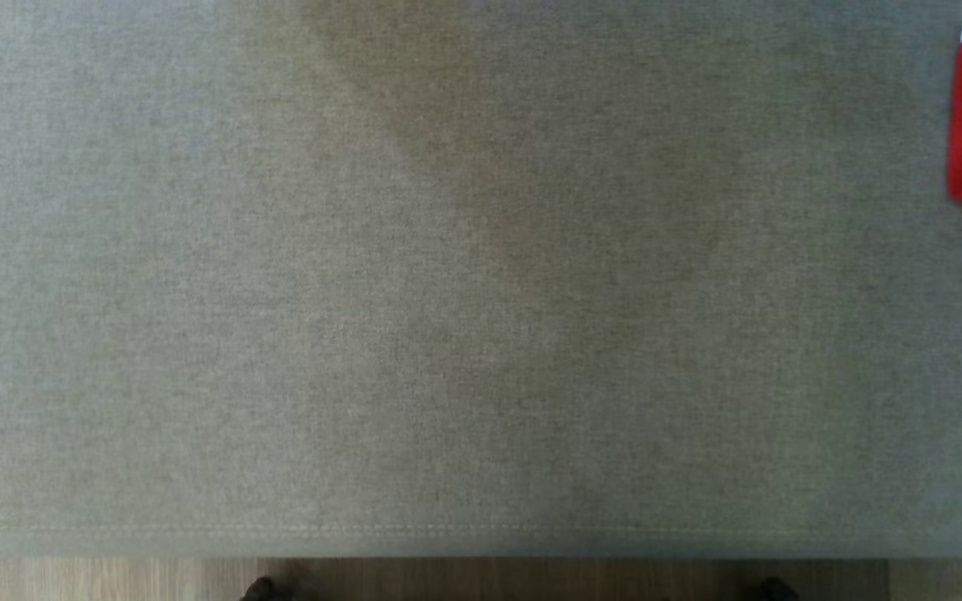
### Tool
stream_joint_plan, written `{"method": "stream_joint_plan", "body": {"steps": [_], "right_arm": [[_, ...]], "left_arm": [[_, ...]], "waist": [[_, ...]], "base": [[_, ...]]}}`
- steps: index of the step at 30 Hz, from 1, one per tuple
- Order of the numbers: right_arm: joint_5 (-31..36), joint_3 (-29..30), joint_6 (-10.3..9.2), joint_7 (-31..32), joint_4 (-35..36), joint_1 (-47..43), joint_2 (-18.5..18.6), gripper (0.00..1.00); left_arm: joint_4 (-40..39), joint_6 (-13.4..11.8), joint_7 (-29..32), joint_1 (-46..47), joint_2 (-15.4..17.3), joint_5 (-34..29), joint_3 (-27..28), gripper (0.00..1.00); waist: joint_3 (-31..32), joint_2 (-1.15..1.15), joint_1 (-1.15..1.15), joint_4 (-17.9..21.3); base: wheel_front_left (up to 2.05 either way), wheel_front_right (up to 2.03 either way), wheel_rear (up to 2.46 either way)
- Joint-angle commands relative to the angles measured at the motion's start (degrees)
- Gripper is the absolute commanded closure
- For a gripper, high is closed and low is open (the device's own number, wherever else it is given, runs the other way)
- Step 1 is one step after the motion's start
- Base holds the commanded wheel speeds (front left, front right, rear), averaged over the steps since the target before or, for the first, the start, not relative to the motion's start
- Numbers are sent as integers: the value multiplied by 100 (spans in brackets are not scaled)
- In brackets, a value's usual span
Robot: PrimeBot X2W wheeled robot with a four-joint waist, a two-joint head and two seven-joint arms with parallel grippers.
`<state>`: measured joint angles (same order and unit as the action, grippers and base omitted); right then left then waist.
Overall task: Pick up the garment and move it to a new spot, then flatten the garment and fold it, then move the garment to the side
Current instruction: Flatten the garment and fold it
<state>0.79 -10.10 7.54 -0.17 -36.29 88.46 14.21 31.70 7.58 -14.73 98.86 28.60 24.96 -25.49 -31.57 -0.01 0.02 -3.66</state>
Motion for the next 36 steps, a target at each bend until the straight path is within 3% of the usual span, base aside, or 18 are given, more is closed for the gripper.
{"method": "stream_joint_plan", "body": {"steps": [1,6,12,16,22,30,36], "right_arm": [[80,152,-5,-186,36,165,-195,100],[192,413,-5,-587,-771,-258,-401,100],[113,231,-5,-813,-1701,-1149,-483,100],[-126,-153,-5,-967,-2294,-1817,-540,100],[-627,-875,-5,-942,-2822,-2551,-518,100],[-1490,-1781,-5,-466,-3010,-3378,-229,100],[-2552,-2576,-5,331,-2480,-3997,161,100]], "left_arm": [[-224,-9,-23,152,259,21,116,100],[-702,-9,-25,-561,392,16,-108,100],[-1024,-9,-26,-2137,436,224,-366,100],[-1190,-9,-26,-3560,380,288,-358,100],[-1327,-9,-27,-4880,434,255,-518,100],[-1408,-9,-27,-5847,607,380,-975,100],[-1745,-9,-27,-6348,778,528,-1075,100]], "waist": [[-39,1,-2,-18],[-95,1,-2,-72],[89,1,-2,-210],[422,1,-2,-296],[997,1,-2,-333],[1637,1,-2,-379],[1962,1,-2,-349]], "base": [[0,0,0],[0,0,0],[0,0,0],[0,0,0],[0,0,0],[0,0,0],[0,0,0]]}}
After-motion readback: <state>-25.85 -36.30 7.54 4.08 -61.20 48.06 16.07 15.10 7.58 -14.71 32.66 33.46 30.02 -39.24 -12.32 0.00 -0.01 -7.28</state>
